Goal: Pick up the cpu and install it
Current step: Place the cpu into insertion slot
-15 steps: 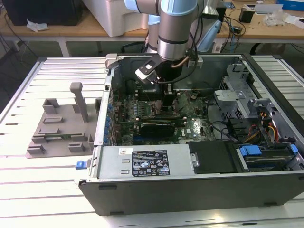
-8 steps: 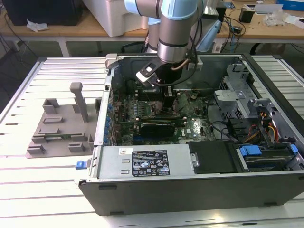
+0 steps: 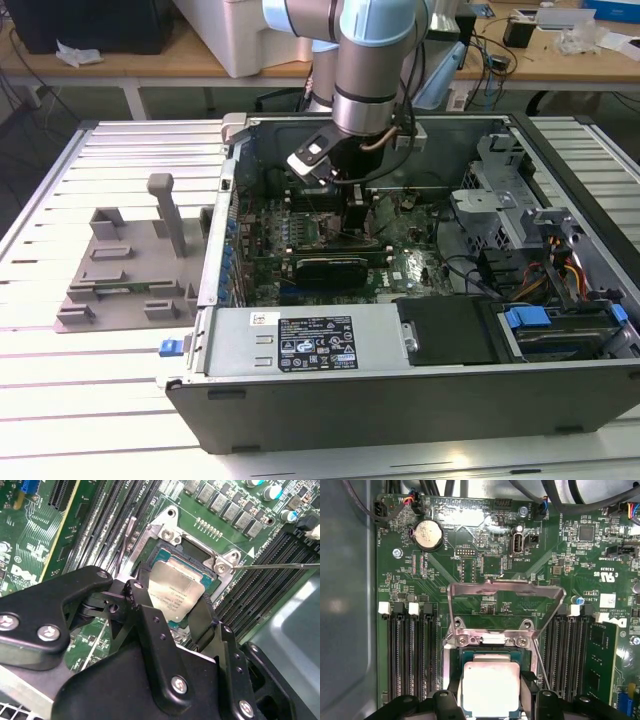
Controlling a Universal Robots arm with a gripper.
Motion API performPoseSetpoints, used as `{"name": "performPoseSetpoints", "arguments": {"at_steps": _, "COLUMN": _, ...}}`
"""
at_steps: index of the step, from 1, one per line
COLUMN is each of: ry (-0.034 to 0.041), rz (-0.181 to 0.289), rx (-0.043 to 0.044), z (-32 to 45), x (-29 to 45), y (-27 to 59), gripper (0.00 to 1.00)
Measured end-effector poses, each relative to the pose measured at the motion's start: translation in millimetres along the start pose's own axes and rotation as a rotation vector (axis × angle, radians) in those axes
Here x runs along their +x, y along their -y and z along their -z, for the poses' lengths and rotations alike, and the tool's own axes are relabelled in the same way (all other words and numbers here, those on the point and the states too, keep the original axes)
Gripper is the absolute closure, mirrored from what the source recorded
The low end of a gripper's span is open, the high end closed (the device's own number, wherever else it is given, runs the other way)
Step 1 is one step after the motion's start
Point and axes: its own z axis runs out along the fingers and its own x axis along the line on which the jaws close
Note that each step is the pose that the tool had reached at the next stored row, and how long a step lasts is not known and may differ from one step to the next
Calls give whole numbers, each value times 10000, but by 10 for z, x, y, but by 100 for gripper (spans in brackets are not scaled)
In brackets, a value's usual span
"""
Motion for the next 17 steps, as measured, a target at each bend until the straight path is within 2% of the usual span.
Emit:
{"name": "performPoseSetpoints", "arguments": {"at_steps": 6, "ry": -3, "rz": 2, "rx": -5, "z": -18, "x": 1, "y": -2, "gripper": 45}}
{"name": "performPoseSetpoints", "arguments": {"at_steps": 7, "ry": -8, "rz": 2, "rx": -5, "z": -20, "x": 2, "y": -2, "gripper": 45}}
{"name": "performPoseSetpoints", "arguments": {"at_steps": 8, "ry": -3, "rz": 1, "rx": -3, "z": -19, "x": 2, "y": -2, "gripper": 38}}
{"name": "performPoseSetpoints", "arguments": {"at_steps": 11, "ry": 1, "rz": 2, "rx": 0, "z": -19, "x": 3, "y": -2, "gripper": 38}}
{"name": "performPoseSetpoints", "arguments": {"at_steps": 17, "ry": 0, "rz": 2, "rx": -1, "z": -16, "x": 52, "y": -3, "gripper": 38}}
